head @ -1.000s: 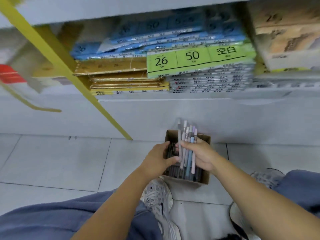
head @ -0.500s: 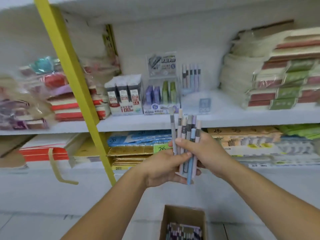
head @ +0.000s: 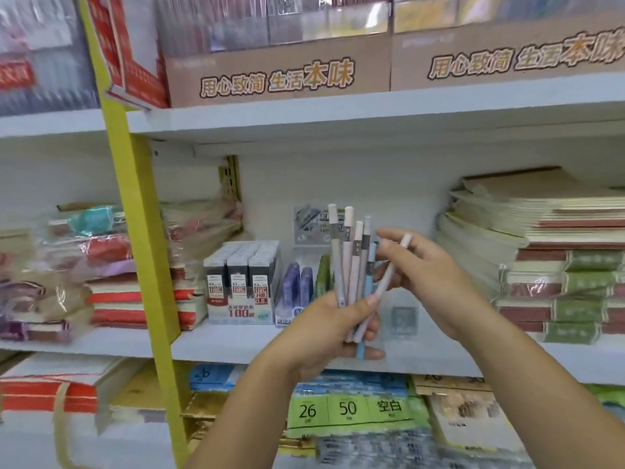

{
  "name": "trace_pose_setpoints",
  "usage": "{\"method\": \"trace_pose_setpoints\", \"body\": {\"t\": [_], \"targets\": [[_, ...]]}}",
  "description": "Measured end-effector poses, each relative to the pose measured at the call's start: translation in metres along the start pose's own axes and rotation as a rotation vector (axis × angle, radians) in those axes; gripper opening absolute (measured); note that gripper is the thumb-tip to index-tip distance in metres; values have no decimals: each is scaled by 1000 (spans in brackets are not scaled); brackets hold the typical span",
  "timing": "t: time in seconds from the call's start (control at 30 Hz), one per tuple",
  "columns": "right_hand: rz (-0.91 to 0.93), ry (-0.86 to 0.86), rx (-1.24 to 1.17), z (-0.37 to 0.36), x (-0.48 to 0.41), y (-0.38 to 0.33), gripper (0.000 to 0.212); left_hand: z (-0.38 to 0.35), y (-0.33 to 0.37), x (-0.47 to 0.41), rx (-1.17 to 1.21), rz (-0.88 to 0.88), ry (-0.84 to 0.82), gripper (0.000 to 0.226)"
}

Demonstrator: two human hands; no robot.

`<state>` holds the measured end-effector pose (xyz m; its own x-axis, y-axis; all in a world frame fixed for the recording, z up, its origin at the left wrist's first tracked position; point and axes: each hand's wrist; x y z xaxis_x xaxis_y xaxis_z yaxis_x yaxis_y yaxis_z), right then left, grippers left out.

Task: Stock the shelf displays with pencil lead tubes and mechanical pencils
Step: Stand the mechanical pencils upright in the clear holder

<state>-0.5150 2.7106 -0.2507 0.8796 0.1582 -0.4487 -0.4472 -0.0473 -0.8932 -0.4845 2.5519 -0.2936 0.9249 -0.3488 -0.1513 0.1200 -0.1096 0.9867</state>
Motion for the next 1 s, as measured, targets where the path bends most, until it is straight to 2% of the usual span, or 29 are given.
{"method": "trace_pose_setpoints", "body": {"t": [0.17,0.23,0.33,0.43,0.53,0.6,0.73,1.0], "targets": [[-114,-207,-23,14,-15,-3,24,13,-2,-15,-22,-66,68,35],[-84,-210,15,14,-18,-2,19,17,-4,-20,-14,-86,126,30],[-4,-73,-104,7,-27,2,11,24,-6,-26,5,-130,203,23],[125,169,-223,8,-42,3,9,35,-7,-29,17,-178,279,17],[326,287,-18,17,-56,9,19,40,-11,-32,45,-191,311,18],[402,232,156,21,-61,16,31,40,-14,-36,80,-192,320,17],[413,149,443,21,-69,30,51,37,-20,-40,100,-164,332,19],[372,98,528,23,-71,43,40,36,-22,-42,74,-132,329,21]]}}
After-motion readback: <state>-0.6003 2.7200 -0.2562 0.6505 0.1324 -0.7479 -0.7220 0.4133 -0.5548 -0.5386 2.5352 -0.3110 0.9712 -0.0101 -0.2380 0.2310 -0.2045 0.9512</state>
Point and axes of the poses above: each hand's wrist, its own x-axis away from the middle knuckle, its own z-axis out of the back of the hand, y = z × x, and after that the axes turned 2 degrees about -x, right-handed
